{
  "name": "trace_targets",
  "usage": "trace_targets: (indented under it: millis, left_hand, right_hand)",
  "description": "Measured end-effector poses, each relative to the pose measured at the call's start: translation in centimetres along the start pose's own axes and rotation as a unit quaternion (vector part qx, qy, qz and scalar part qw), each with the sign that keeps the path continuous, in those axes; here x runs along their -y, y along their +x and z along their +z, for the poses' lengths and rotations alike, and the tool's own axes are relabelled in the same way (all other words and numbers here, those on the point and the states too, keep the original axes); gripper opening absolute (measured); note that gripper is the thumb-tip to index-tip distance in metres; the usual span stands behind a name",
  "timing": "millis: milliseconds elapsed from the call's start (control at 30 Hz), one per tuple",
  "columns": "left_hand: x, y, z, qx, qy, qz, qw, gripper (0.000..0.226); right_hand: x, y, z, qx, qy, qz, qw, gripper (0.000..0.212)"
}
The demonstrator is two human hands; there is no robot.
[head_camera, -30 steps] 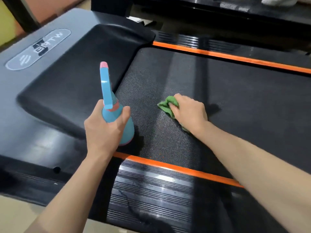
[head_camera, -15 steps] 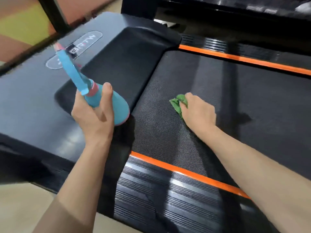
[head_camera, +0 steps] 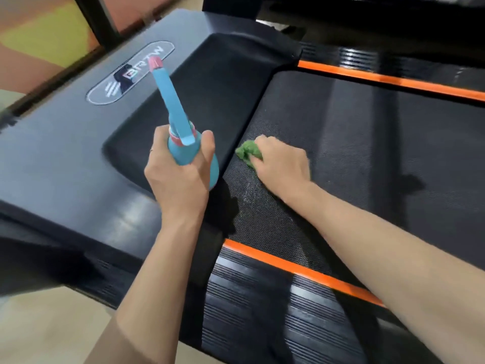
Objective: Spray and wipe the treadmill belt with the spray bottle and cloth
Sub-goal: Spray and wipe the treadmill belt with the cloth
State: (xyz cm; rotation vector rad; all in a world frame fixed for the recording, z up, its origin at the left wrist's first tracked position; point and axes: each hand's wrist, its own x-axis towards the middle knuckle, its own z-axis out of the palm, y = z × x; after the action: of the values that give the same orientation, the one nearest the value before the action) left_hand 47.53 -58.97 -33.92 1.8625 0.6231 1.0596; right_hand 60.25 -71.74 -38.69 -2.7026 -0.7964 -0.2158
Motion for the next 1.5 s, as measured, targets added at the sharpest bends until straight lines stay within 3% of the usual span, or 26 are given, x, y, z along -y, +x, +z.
trace_targets:
  millis: [133,233,300,367,433,500,633,733,767,833,900,933,1000,1100,1200,1267,1400,1500]
  left_hand:
    - [-0.1,-0.1,0.1,-0.002,0.0,-0.012,1.0,0.022]
    - [-0.2,-0.3,-0.1,0.012,-0.006,-0.009,1.0,0.023]
    - [-0.5,-0.2,-0.2,0.021,-0.002,-0.008,1.0,0.025]
    - [-0.6,-0.3,-0.3,0.026,0.002,-0.009,1.0,0.025]
    - [-0.7,-0.3,-0.1,0.025,0.0,-0.008,1.0,0.025]
    - [-0.5,-0.4,0.1,0.031,0.002,-0.01,0.999,0.026]
    - [-0.5,-0.5,0.5,0.026,0.015,-0.02,0.999,0.029]
    - [-0.6,-0.2,0.7,0.032,0.031,-0.024,0.999,0.027]
    - [-0.6,-0.1,0.7,0.037,0.034,-0.026,0.998,0.026]
    - [-0.5,-0.2,0.7,0.046,0.044,-0.026,0.998,0.027]
    - [-0.7,-0.2,0.9,0.042,0.048,-0.026,0.998,0.03]
    - [-0.6,-0.1,1.0,0.04,0.048,-0.025,0.998,0.031]
    - [-0.4,-0.2,1.0,0.035,0.059,-0.025,0.997,0.029]
    - [-0.4,-0.2,1.2,0.023,0.06,-0.029,0.998,0.028]
    - [-0.3,-0.4,0.8,0.019,0.059,-0.018,0.998,0.027]
    - [-0.3,-0.4,0.8,0.03,0.053,-0.012,0.998,0.027]
    - [-0.4,-0.4,0.8,0.077,0.043,-0.012,0.996,0.028]
    - [-0.7,-0.8,1.2,0.143,0.045,-0.013,0.989,0.032]
  right_hand:
    - [1.5,-7.4,-1.6,0.072,0.069,-0.189,0.977,0.03]
    - [-0.6,-6.4,-2.0,0.082,0.023,-0.276,0.957,0.03]
    - [-1.9,-2.4,-1.3,0.038,-0.018,-0.201,0.979,0.027]
    - [-2.9,1.6,-0.8,-0.005,-0.005,-0.02,1.0,0.025]
    - [-2.1,2.2,0.1,-0.019,-0.014,0.04,0.999,0.027]
    - [0.5,-0.7,-0.2,0.017,0.013,-0.016,1.0,0.025]
    - [2.2,-7.1,-1.3,0.064,0.092,-0.216,0.97,0.035]
    - [0.9,-3.5,-0.8,0.048,0.015,-0.286,0.957,0.033]
    - [0.2,-1.2,-0.3,0.033,-0.005,-0.248,0.968,0.03]
    - [-1.8,3.0,-0.3,0.012,-0.02,-0.081,0.996,0.027]
    - [-3.2,5.1,0.3,-0.019,-0.025,0.06,0.998,0.028]
    - [-2.5,4.9,0.4,-0.023,-0.027,0.079,0.996,0.027]
    - [-0.2,2.7,0.1,-0.006,-0.006,0.034,0.999,0.025]
    - [2.2,-2.3,-0.4,0.043,0.005,-0.105,0.994,0.03]
    - [0.6,-1.4,-1.0,0.064,0.003,-0.182,0.981,0.033]
    - [-2.5,1.2,-1.4,0.055,-0.028,-0.135,0.989,0.03]
    - [-8.6,2.6,-2.4,-0.022,-0.054,0.113,0.992,0.027]
    - [-3.8,-2.8,-2.4,0.014,-0.002,0.064,0.998,0.025]
